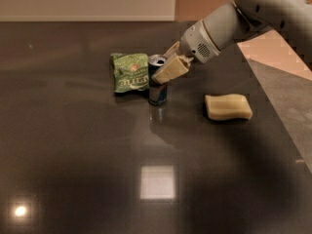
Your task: Move redbull can near green jalapeno chip bag
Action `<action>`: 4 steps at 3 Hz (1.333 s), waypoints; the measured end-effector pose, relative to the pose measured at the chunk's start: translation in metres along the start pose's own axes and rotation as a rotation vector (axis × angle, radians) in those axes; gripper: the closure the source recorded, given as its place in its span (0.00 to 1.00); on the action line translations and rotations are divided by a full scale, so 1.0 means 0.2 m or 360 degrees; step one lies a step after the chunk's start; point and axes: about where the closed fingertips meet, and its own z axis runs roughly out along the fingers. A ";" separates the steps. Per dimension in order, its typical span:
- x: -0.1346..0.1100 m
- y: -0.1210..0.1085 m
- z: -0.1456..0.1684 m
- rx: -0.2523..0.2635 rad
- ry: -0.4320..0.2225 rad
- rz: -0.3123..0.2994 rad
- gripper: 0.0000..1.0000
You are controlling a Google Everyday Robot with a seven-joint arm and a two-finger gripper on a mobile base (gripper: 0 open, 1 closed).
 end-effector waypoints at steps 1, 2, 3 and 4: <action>0.00 0.00 0.00 -0.0003 -0.0002 0.0001 0.30; 0.00 0.00 0.00 -0.0003 -0.0002 0.0001 0.05; -0.01 0.00 0.01 -0.0007 -0.0002 0.0000 0.00; -0.01 0.00 0.01 -0.0008 -0.0002 0.0000 0.00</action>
Offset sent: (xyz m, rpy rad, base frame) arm -0.0001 0.0006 0.0002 0.0015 0.0018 0.0009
